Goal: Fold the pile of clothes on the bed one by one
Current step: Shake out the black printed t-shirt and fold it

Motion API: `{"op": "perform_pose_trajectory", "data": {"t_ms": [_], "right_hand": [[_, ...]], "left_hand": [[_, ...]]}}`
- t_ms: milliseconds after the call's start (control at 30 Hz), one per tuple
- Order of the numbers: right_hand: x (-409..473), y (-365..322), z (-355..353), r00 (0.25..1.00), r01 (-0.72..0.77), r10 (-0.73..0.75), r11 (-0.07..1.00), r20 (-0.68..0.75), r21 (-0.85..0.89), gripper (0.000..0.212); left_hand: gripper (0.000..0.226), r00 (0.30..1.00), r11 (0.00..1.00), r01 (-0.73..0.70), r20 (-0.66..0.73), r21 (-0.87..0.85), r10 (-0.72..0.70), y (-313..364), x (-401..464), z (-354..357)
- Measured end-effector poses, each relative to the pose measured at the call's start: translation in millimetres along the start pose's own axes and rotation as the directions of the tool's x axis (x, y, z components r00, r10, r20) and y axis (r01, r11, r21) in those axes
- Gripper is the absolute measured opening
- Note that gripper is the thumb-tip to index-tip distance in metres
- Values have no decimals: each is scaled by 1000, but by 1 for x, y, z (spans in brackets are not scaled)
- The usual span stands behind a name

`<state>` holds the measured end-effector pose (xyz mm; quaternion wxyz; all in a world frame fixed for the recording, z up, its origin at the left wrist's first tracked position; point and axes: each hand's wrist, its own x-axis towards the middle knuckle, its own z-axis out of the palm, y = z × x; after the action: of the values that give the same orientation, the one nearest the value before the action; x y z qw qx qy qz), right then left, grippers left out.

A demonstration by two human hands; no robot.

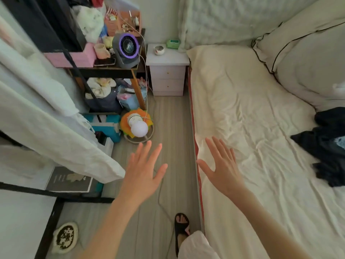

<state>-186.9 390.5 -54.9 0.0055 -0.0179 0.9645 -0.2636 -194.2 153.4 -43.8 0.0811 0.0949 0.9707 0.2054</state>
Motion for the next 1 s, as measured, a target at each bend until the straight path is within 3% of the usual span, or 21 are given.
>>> {"op": "perform_pose_trajectory", "data": {"t_ms": [133, 333, 433, 600, 800, 1000], "right_hand": [[49, 20, -14, 999, -51, 51, 998, 7, -25, 70], [120, 29, -32, 995, -91, 90, 996, -41, -24, 78], [154, 35, -34, 989, -125, 121, 991, -83, -48, 73], [207, 58, -33, 959, -244, 226, 966, -173, -90, 80], [251, 76, -33, 834, -524, 496, 850, -242, -63, 74], [252, 142, -47, 692, -704, 676, 710, -254, -27, 70]], "left_hand": [[63, 1000, 1000, -19, 23, 24, 18, 6, 62, -15], [63, 993, 992, -117, 36, 46, 116, 17, 151, -36], [62, 980, 978, -201, 24, 54, 200, 20, 204, -42], [64, 920, 915, -385, 135, 124, 369, 24, 305, -36], [67, 793, 800, -581, 327, 152, 514, 36, 421, -33], [64, 666, 701, -706, 435, 104, 606, 108, 506, 18]]}}
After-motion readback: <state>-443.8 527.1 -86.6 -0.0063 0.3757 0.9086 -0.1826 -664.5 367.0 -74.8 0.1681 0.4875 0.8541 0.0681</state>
